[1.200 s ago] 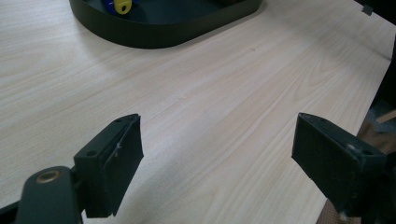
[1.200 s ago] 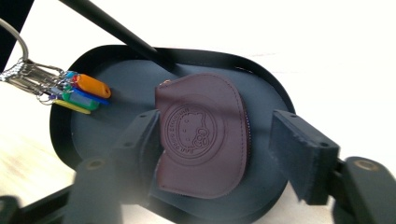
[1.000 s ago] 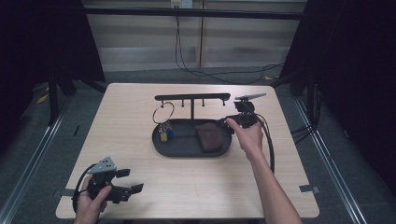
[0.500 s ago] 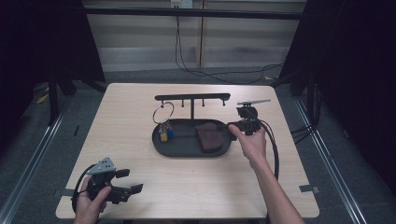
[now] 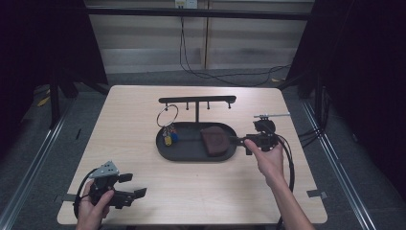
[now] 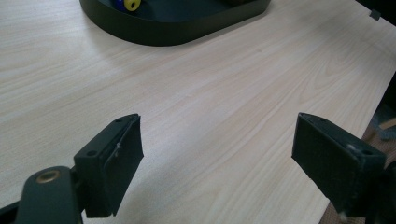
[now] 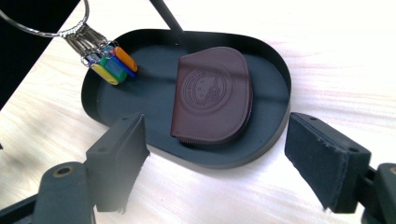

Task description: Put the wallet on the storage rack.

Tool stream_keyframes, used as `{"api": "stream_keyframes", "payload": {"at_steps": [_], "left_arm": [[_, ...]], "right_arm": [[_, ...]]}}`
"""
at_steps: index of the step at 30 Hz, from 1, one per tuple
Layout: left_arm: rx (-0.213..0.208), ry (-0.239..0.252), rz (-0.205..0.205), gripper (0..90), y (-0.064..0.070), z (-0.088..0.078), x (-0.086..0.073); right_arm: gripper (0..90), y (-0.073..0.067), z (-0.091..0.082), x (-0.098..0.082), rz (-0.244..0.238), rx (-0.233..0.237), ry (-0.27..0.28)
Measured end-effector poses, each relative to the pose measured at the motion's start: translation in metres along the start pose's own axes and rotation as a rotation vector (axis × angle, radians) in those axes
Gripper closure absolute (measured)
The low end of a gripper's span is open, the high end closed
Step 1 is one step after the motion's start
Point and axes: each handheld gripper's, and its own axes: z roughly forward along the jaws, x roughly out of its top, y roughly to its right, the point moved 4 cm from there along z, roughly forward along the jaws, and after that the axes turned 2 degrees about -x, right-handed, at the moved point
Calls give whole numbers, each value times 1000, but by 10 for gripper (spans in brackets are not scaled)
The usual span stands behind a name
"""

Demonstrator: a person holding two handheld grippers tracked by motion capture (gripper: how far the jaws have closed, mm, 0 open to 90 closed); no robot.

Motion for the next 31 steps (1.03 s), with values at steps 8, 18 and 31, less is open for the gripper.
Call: {"api": "stream_keyframes", "payload": {"at_steps": [8,18,31], "left_arm": [[4,3,-4,162,0,0,0],[8,5,-5,162,0,0,0],[13,16,-12,161,-3,-5,0]], "right_arm": [[197,3,-13,-30,-23,-11,25],[195,13,-33,-73,-29,-49,52],[203,34,-37,-115,-11,-108,115]]}}
